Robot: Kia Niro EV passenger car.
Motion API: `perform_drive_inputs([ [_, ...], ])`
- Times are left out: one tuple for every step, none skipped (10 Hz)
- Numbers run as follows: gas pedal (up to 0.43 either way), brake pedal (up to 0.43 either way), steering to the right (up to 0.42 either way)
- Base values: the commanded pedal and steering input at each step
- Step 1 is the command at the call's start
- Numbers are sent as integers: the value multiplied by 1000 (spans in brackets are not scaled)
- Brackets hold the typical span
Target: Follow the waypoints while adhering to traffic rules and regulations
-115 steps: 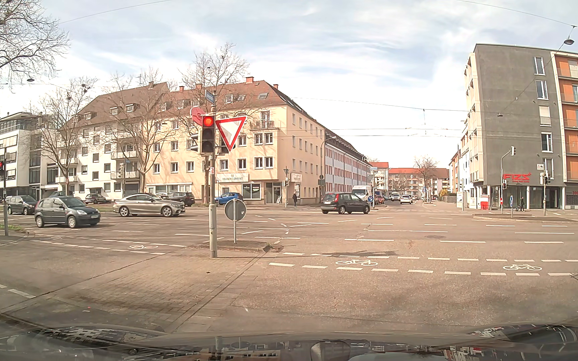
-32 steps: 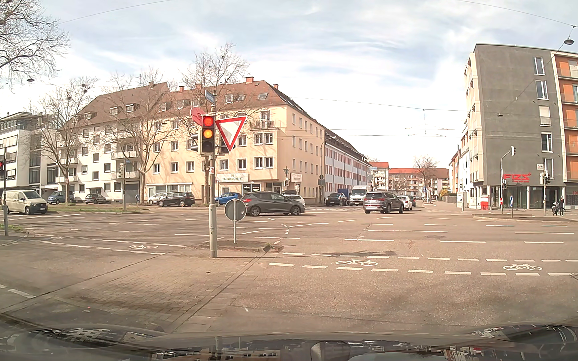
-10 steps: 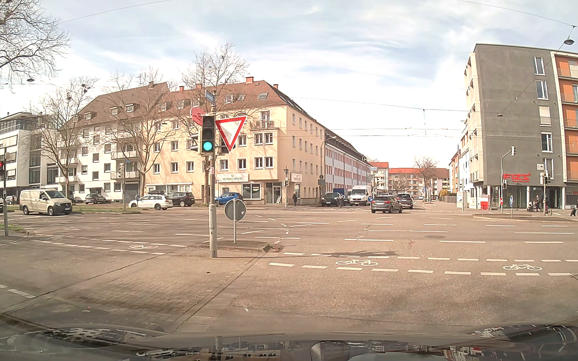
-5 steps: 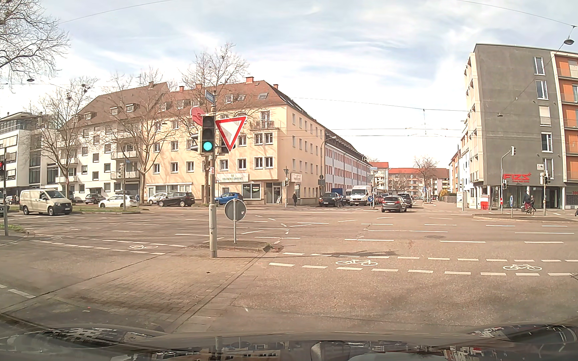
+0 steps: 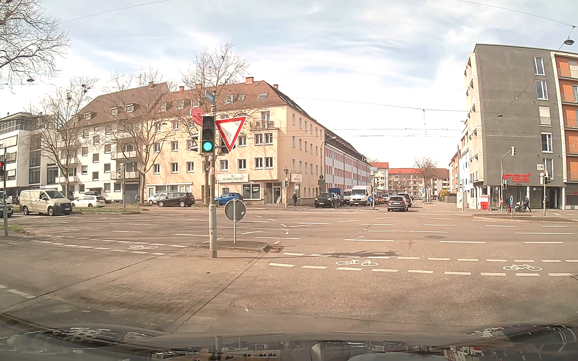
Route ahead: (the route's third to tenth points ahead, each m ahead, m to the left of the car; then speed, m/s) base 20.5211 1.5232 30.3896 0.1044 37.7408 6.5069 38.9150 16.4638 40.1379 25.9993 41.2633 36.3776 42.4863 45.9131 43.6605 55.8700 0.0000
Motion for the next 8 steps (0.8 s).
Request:
perform_drive_inputs([
  [0, 0, 6],
  [110, 0, 6],
  [177, 0, 6],
  [189, 0, 6],
  [220, 0, 6],
  [228, 0, 6],
  [248, 0, 6],
  [268, 0, 6],
])
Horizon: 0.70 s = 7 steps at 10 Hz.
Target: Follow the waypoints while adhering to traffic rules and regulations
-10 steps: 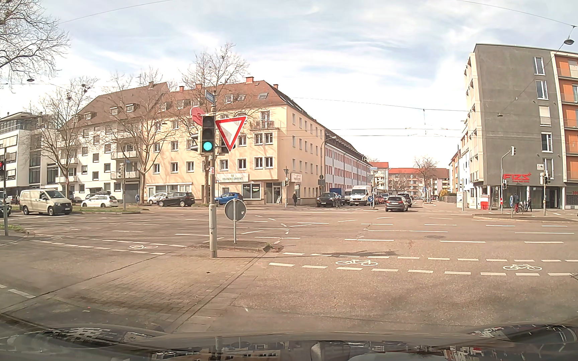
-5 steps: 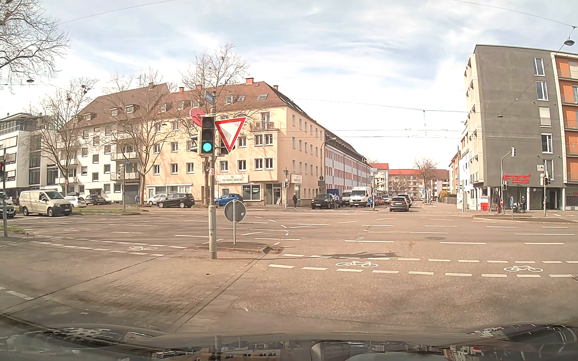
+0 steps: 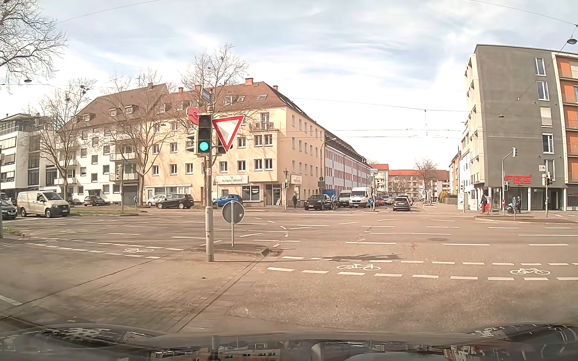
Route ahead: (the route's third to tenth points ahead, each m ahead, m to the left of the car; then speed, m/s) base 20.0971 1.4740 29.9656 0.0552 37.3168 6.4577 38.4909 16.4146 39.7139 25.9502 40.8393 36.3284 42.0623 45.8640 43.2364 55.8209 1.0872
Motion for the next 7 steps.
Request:
perform_drive_inputs([
  [299, 0, 6],
  [311, 0, 6],
  [311, 0, 6],
  [311, 0, 6],
  [311, 0, 6],
  [311, 0, 6],
  [311, 0, 9],
])
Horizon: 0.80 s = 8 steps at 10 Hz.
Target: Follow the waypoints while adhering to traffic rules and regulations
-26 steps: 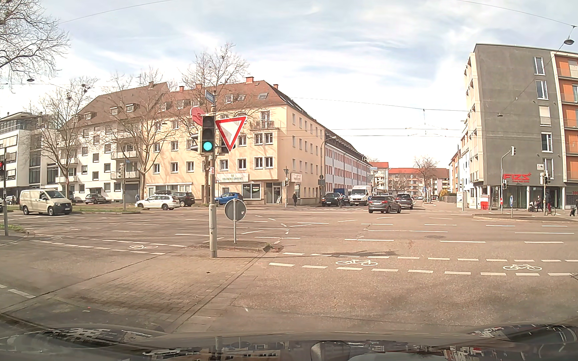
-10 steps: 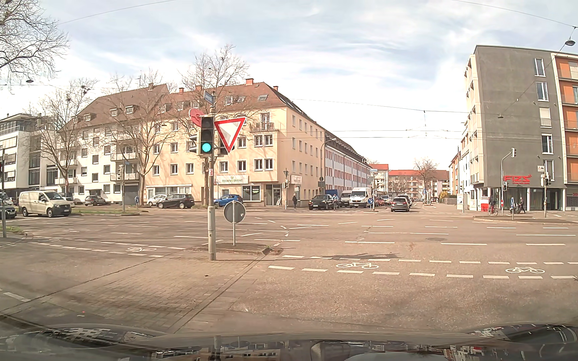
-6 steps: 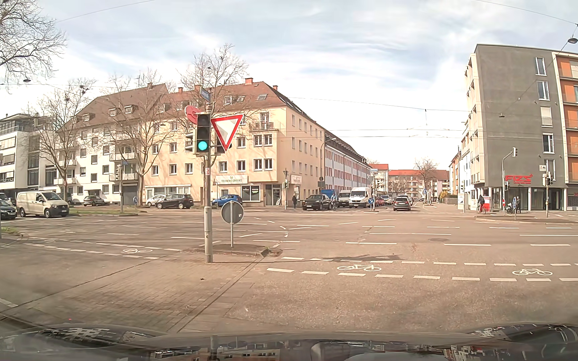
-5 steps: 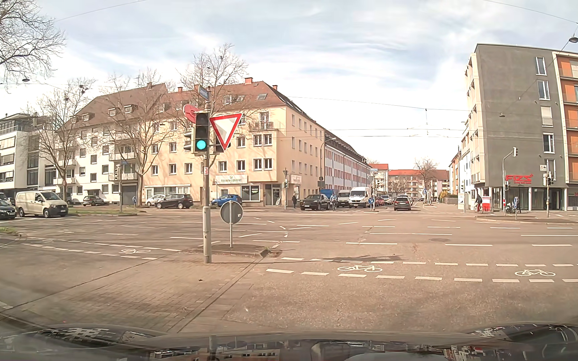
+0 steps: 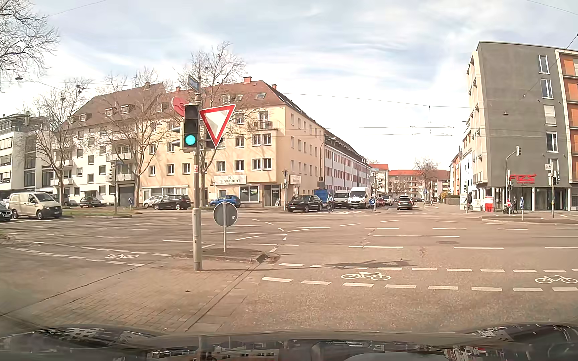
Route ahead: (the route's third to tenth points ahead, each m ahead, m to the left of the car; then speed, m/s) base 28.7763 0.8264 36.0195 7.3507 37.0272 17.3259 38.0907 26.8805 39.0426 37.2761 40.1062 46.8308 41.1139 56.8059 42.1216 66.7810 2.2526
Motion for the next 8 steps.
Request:
perform_drive_inputs([
  [311, 0, 23],
  [268, 0, 35],
  [228, 0, 44],
  [220, 0, 44],
  [209, 0, 42],
  [197, 0, 42],
  [169, 0, 42],
  [138, 0, 42],
])
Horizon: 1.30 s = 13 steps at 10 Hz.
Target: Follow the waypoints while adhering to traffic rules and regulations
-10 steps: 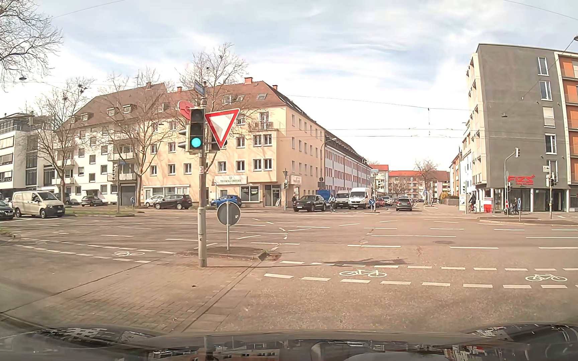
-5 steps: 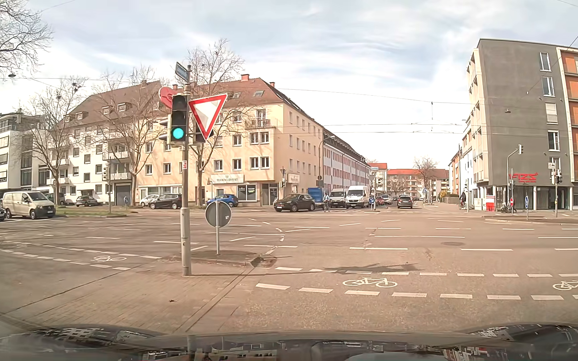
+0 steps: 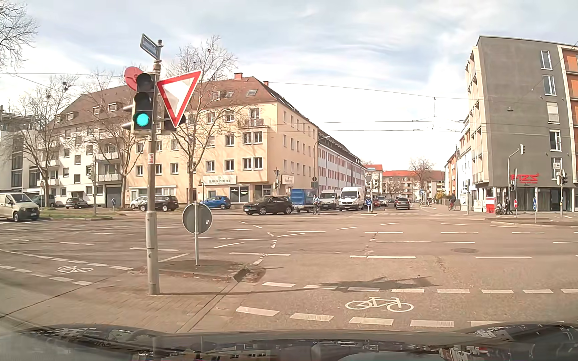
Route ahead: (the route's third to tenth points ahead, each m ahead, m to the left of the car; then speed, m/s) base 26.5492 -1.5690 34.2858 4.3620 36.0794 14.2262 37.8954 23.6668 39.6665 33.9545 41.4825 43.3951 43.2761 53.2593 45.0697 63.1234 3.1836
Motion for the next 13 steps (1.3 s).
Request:
perform_drive_inputs([
  [130, 0, 42],
  [118, 0, 45],
  [110, 0, 46],
  [67, 0, 46],
  [20, 0, 46],
  [0, 0, 46],
  [0, 0, 45],
  [0, 0, 44],
  [0, 0, 42],
  [0, 0, 40],
  [0, 0, 38],
  [0, 0, 38],
  [0, 0, 35],
])
